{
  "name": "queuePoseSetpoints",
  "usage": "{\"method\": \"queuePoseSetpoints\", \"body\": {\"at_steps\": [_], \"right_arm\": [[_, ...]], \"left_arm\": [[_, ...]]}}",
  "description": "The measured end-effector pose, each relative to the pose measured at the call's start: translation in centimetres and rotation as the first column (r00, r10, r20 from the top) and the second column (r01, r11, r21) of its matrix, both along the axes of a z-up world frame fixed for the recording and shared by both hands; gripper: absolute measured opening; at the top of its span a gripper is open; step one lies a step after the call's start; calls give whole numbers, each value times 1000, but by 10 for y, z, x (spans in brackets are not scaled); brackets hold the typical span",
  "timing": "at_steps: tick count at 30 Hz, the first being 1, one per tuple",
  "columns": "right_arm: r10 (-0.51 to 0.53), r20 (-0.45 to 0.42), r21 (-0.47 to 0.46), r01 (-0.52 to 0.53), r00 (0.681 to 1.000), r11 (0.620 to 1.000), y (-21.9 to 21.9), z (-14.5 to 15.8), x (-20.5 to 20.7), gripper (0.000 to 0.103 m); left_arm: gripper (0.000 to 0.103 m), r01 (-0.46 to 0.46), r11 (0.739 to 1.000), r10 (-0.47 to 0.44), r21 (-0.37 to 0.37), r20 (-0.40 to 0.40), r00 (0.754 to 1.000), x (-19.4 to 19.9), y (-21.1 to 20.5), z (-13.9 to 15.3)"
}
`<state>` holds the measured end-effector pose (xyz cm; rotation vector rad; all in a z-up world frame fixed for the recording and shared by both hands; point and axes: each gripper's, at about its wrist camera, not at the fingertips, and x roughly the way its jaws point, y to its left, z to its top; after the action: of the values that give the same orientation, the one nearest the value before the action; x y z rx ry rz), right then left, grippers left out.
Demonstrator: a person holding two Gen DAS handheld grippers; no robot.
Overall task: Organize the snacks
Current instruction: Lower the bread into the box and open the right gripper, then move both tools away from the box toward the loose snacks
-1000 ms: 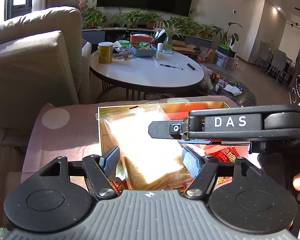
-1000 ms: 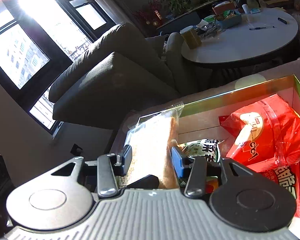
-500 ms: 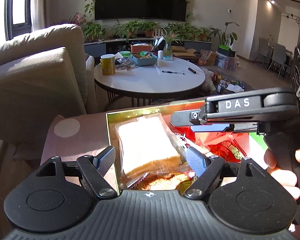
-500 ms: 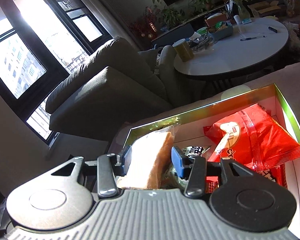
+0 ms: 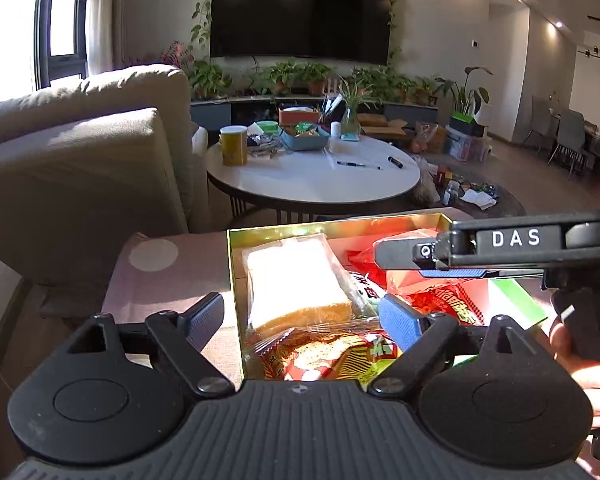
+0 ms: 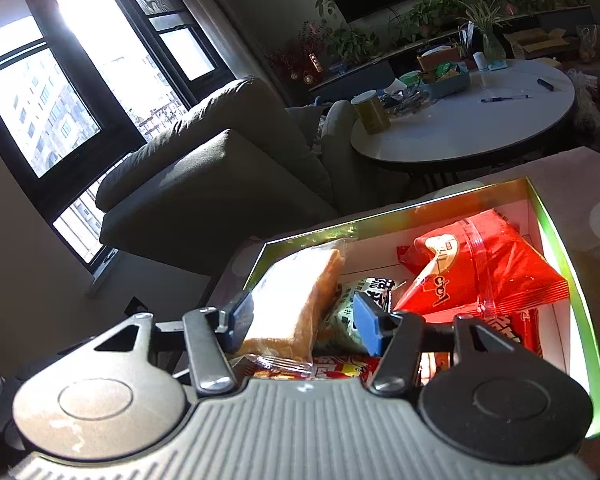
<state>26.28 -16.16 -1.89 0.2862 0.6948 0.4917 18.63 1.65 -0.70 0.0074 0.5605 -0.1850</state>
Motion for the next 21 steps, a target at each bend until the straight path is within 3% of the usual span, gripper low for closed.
{"method": "queuePoseSetpoints", "body": {"at_steps": [8, 12, 16, 19, 21], "right_arm": [[21, 104, -75, -13, 994, 997, -5, 25, -44, 61], [37, 190, -108, -16, 981, 994, -6, 38, -70, 62], [54, 301, -132, -14, 952, 991, -6, 47, -97, 62], [21, 440, -117, 34, 898, 993, -10, 49, -124, 62], [37, 433, -141, 28, 901, 990, -12, 52, -131, 62]], "left_arm": [[86, -10, 1000, 10, 0, 44, 999, -36, -5, 13], [93, -28, 1000, 27, 4, 94, 995, -57, -5, 20], [102, -47, 999, 45, 10, 159, 986, -79, -6, 26], [103, -66, 998, 63, 11, 177, 982, -89, -7, 29], [103, -80, 997, 76, 13, 183, 980, -94, -7, 31]]}}
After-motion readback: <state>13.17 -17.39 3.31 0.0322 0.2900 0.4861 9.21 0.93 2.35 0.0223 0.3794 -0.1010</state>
